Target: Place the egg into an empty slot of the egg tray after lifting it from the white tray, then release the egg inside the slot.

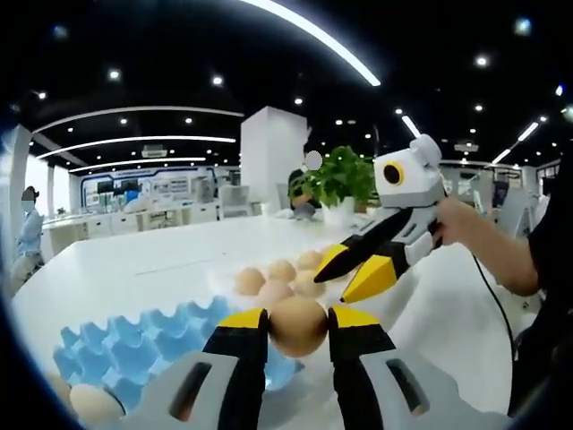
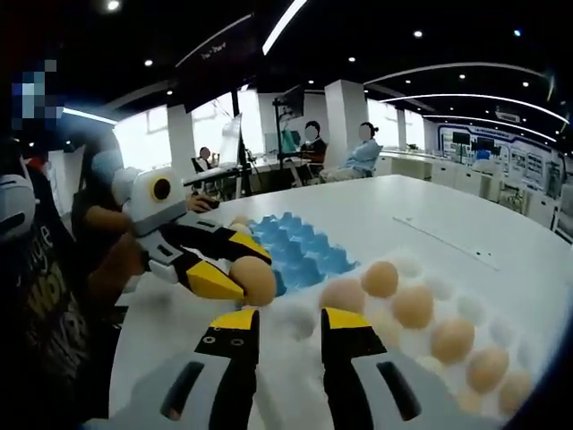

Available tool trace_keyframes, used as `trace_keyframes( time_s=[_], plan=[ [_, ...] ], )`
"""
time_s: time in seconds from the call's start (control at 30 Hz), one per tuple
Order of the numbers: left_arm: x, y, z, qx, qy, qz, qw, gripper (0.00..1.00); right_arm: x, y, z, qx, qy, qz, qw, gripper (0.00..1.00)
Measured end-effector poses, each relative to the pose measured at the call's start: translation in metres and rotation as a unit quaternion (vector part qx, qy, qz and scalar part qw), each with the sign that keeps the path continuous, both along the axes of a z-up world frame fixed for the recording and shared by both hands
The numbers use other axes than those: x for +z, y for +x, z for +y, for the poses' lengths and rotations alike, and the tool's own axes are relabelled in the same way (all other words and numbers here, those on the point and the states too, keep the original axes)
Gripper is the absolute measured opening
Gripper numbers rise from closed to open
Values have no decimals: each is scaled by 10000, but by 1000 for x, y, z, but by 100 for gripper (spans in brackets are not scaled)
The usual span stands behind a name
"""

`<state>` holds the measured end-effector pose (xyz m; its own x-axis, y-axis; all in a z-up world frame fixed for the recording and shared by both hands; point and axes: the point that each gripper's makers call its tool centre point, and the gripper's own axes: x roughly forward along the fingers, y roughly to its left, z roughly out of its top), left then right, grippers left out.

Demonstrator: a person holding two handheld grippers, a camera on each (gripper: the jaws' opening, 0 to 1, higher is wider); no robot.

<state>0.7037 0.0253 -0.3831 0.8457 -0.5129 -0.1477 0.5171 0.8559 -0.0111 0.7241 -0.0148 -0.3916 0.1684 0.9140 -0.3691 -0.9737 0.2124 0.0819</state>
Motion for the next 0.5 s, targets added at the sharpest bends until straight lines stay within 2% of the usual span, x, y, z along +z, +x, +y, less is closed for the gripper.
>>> trace_keyframes(
  time_s=[0.23,0.5],
  plan=[
    [3,1,5,66,-53,-43,10000,26,-2,1,-3,-33,18,3,10000,28],
    [8,3,22,225,-60,-106,9997,26,-3,1,-5,-60,14,26,10000,28]
  ],
)
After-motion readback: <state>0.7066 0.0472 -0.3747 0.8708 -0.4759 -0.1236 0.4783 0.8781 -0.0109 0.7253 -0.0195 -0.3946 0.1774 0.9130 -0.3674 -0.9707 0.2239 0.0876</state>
